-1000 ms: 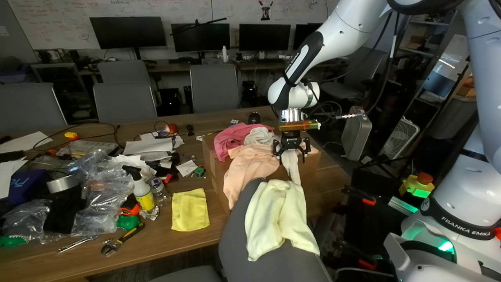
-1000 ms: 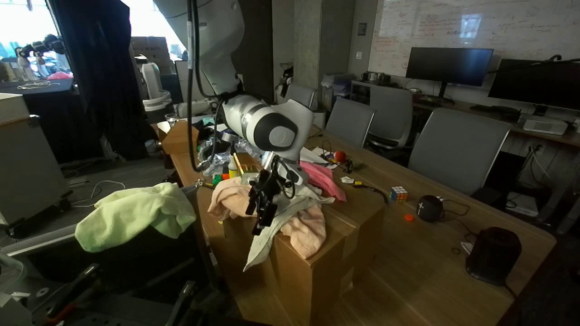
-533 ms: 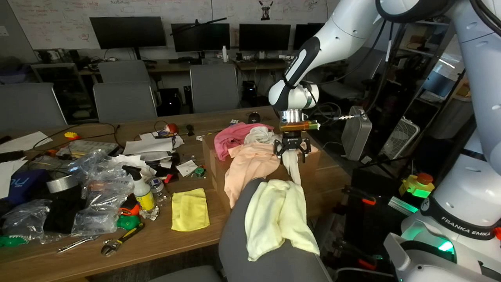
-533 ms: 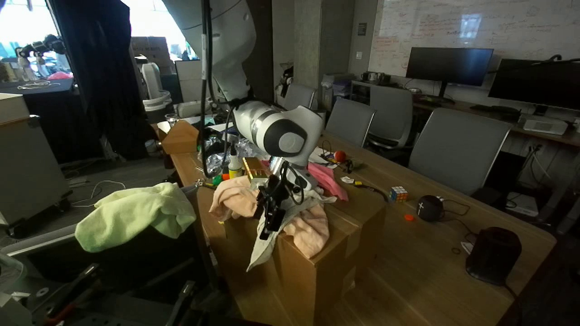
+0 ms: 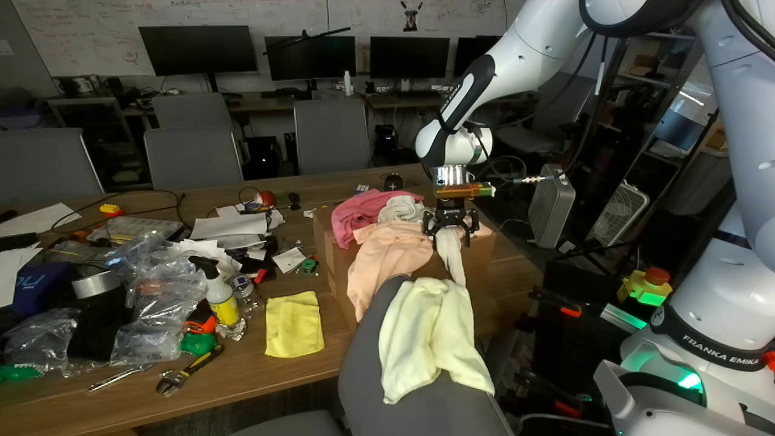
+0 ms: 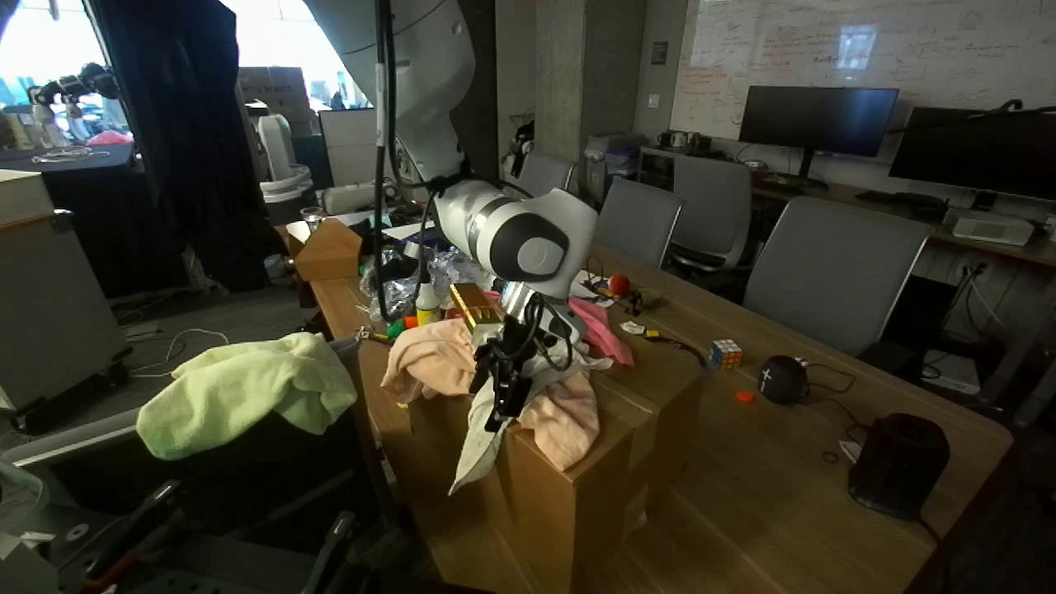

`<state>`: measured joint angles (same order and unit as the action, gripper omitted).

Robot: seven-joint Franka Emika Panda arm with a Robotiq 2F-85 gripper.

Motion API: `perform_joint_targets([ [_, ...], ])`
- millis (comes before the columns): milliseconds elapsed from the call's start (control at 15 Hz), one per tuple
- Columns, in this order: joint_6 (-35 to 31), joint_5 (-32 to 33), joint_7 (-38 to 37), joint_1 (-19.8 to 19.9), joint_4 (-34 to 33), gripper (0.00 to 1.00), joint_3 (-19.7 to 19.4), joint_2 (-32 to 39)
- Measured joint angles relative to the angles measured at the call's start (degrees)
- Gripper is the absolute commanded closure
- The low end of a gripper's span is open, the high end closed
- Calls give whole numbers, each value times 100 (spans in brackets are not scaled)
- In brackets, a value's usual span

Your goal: Put the green and white towel and peach shirt on the backrest of the chair

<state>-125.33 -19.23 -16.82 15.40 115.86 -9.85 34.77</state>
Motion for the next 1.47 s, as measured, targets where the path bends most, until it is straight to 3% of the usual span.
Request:
perform_joint_targets([
  [200,11,19,145,-1,-8,0,1,3],
  [267,12,23,182,-1,-10,8,1,6],
  [333,12,23,221,-1,-11,25,1,10],
  [533,16,23,323,-1,-30,51,1,33],
  [933,139,23,468,0,-166,95,9,38],
  [1000,155,23,474,1,-174,99,9,39],
  [1467,242,23,490,10,-179,96,6,39],
])
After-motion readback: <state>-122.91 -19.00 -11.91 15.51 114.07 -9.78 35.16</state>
